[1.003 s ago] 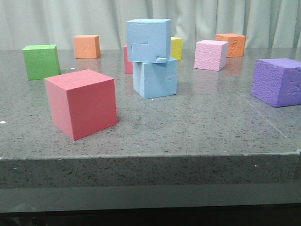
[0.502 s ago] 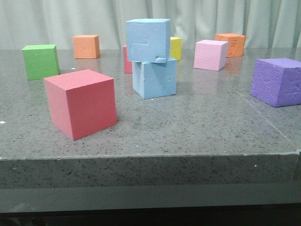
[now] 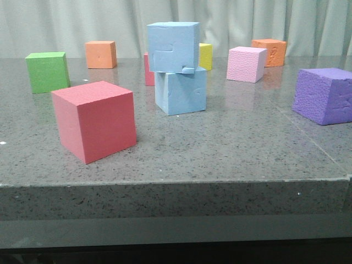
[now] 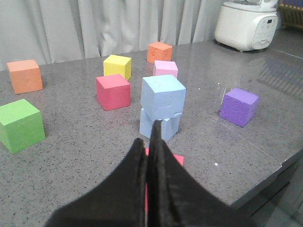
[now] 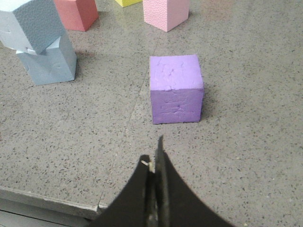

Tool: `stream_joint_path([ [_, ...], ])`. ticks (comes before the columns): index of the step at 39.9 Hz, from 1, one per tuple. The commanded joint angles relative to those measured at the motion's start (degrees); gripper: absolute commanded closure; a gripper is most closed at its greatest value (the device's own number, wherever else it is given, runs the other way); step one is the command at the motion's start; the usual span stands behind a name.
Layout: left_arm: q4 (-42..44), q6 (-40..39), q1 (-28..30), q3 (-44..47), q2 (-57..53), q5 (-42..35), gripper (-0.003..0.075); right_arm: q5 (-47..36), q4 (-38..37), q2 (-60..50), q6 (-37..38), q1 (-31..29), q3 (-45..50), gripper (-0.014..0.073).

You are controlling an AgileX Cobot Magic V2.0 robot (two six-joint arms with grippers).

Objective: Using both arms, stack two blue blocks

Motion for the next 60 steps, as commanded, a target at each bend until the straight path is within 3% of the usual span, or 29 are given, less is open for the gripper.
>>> stream_joint_path([
  [1,0.87,0.05,-0.18,-1.15,0.13,-5.65,0.0741,-3.94,-1.04,0.10,-0.59,-0.28,-1.43,0.0660],
  [10,0.11,3.25,3.64,4.06,-4.12,-11.23,0.0741,-3.94,-1.04,0.10,-0.59,-0.28,-1.43,0.0660],
  [28,-4.03,3.25,26.74,21.73,-24.22,-13.50,0.0741,-3.94,-1.04,0.10,-0.59,-0.28,-1.43,0.0660],
  [38,-5.42,3.25,37.33,30.07,-23.97,-23.74,0.0741,-3.84,-1.04,0.10,-0.59,-0.28,-1.43,0.0660],
  [44,-5.57,3.25,41.12,35.00,-23.97,-29.07,0.0741,-3.84,-1.04,0.10,-0.59,-0.28,-1.43,0.0660],
  [60,-5.57,3.25,42.90,36.02,-23.86,-27.23,0.0741,-3.84,-1.04,0.10,-0.59,-0.28,-1.43,0.0660],
])
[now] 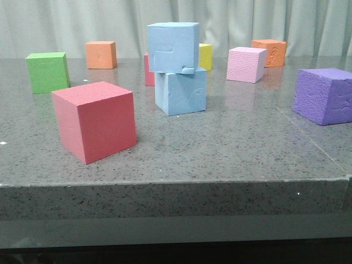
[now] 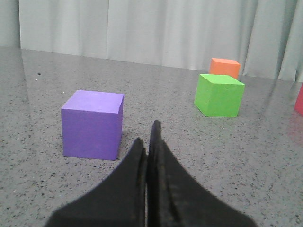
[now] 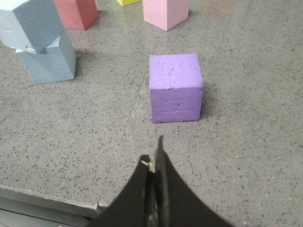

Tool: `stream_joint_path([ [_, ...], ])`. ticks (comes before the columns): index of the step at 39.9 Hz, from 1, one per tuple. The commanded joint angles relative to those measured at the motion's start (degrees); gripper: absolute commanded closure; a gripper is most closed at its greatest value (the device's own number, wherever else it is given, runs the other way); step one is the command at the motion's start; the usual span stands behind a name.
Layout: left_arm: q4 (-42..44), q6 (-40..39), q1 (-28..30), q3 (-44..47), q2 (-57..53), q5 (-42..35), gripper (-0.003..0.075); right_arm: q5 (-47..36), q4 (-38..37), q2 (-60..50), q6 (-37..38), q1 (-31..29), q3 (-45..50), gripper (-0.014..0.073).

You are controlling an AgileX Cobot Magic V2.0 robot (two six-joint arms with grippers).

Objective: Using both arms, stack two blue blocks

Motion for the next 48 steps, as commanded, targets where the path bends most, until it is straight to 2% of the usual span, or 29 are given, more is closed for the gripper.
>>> stream_joint_path([
  [1,-0.62,0.18,0.15,0.13,-0.95,-4.72,0.0741,-4.07,-1.04,0.10,-0.59,-0.28,-1.43,0.0660],
  [31,-0.62,0.18,0.15,0.13,-0.95,-4.72,0.0741,-4.08,-1.12,0.10,-0.59,-0.28,-1.43,0.0660],
  [35,-0.62,0.18,0.15,0.13,-0.95,-4.72,0.0741,-5.47,-4.49,-0.09,-0.87,-0.36,-0.75,0.0660],
  [41,-0.62,0.18,0.15,0.13,-0.95,-4.72,0.0741,-12.10,-1.47,-3.83,-6.80,-3.74,3.69,0.0660],
  [48,-0.62,0.18,0.15,0.13,-0.95,-4.72,0.0741,-17.49,2.75,-13.70,-12.79,-9.01,12.80,0.0660],
])
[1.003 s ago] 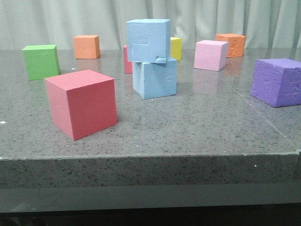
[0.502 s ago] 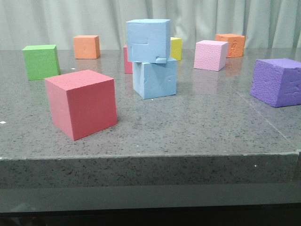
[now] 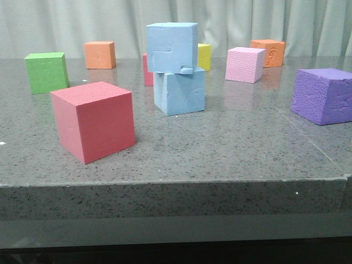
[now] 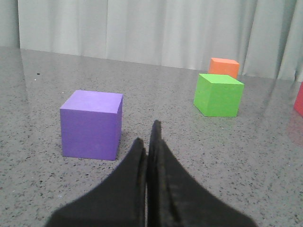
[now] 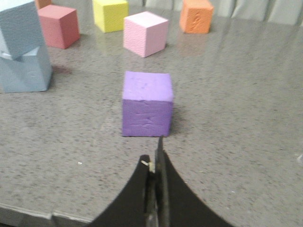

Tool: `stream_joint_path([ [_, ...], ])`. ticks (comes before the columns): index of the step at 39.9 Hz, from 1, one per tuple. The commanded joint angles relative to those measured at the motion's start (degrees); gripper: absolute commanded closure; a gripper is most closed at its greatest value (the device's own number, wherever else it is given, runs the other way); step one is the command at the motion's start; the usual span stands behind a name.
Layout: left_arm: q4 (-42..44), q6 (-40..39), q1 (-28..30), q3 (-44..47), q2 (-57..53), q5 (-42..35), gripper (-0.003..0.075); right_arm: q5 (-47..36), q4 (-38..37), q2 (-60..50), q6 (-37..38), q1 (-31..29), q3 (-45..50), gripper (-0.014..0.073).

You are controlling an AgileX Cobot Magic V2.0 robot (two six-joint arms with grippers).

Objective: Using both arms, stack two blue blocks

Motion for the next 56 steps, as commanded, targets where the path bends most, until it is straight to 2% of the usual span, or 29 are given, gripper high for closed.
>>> stream_joint_path([
  [1,-0.62,0.09,0.15,0.13,-0.95,-4.75,0.0741,-7.00,2.19,-5.45,-3.03,-3.22,3.66,0.0660],
  [10,-0.62,0.09,0.15,0.13,-0.95,-4.75,0.0741,-7.00,5.76,-17.72,-3.03,-9.39,12.93,0.0660],
  [19,-0.62,0.09,0.15,0.13,-0.95,-4.62,0.0741,-8.27,6.17,-17.28,-3.03,-9.75,16.61,0.0660],
  [28,-0.62,0.09,0.15,0.13,-0.95,-4.62,0.0741,-4.20,6.17,-17.28,-3.03,-9.75,16.55,0.0660],
  [56,-0.62,0.09,0.15,0.13,-0.95,-4.62,0.0741,-4.18,6.17,-17.28,-3.03,-9.75,16.50,0.0660],
])
